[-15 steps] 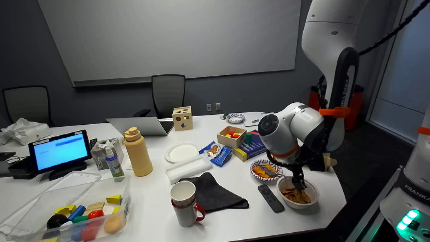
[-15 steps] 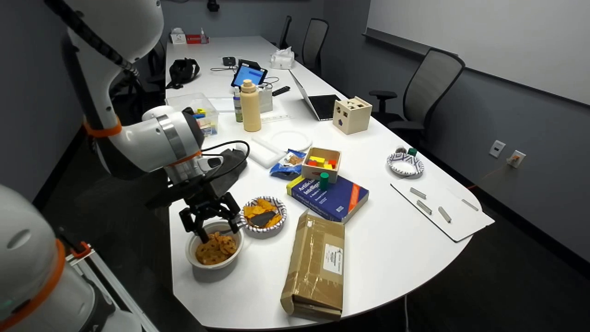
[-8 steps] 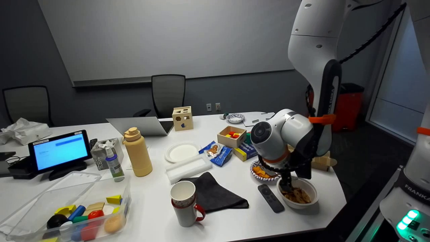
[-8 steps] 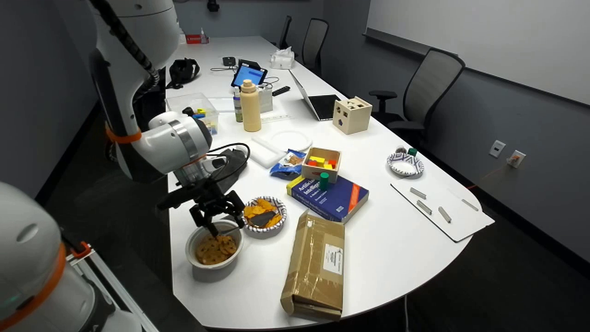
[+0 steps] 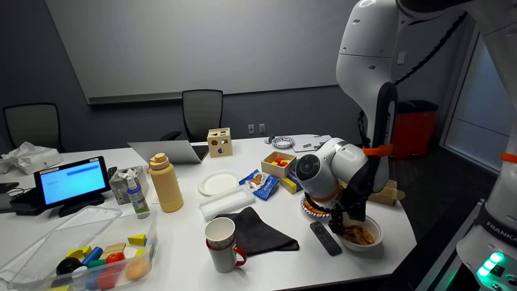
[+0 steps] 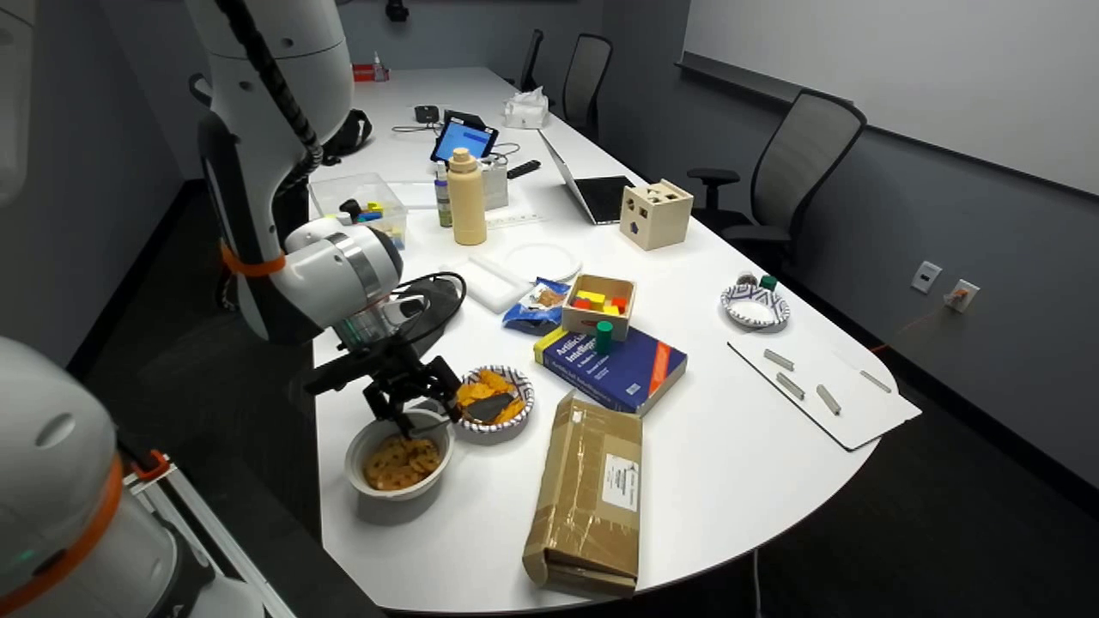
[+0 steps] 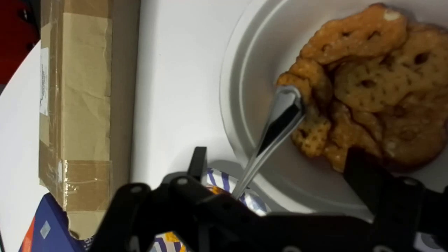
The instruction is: Pick up the spatula and scoop some chips from the white and purple bowl
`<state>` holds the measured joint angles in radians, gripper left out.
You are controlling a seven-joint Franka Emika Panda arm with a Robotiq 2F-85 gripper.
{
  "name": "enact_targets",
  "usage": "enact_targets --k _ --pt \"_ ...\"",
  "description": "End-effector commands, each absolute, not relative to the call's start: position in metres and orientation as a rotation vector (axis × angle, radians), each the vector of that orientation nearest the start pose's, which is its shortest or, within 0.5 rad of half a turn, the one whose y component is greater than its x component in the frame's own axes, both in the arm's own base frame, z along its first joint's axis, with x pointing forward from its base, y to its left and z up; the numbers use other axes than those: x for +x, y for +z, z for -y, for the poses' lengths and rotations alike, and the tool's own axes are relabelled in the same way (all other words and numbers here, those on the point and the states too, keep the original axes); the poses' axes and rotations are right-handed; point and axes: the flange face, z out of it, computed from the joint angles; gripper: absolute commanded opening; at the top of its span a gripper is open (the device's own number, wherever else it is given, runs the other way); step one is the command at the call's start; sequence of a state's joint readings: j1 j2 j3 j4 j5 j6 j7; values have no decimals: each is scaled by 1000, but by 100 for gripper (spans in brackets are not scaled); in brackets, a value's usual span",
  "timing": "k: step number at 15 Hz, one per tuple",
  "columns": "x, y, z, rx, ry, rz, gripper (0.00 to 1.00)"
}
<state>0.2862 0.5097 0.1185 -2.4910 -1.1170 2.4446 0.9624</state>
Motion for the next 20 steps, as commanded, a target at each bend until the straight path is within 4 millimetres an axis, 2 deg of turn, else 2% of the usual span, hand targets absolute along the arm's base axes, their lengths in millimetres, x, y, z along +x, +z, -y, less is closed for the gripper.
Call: enact_targets --k 1,2,3,4,11,12,13,14,20 --pt "353 58 -158 2463 -114 -621 100" --pt "353 58 -158 2463 -114 -619 75" --pt "354 57 -158 2464 -112 -617 73" --pt "354 58 -158 2463 -112 -615 66" --pt "358 69 -157 2462 -97 -609 11" --pt "358 72 -158 2460 -91 -609 54" --pt "359 74 -158 2459 -84 -610 30" --pt "358 78 -159 2455 -80 -614 50" --pt "355 92 -156 2414 -79 -601 95"
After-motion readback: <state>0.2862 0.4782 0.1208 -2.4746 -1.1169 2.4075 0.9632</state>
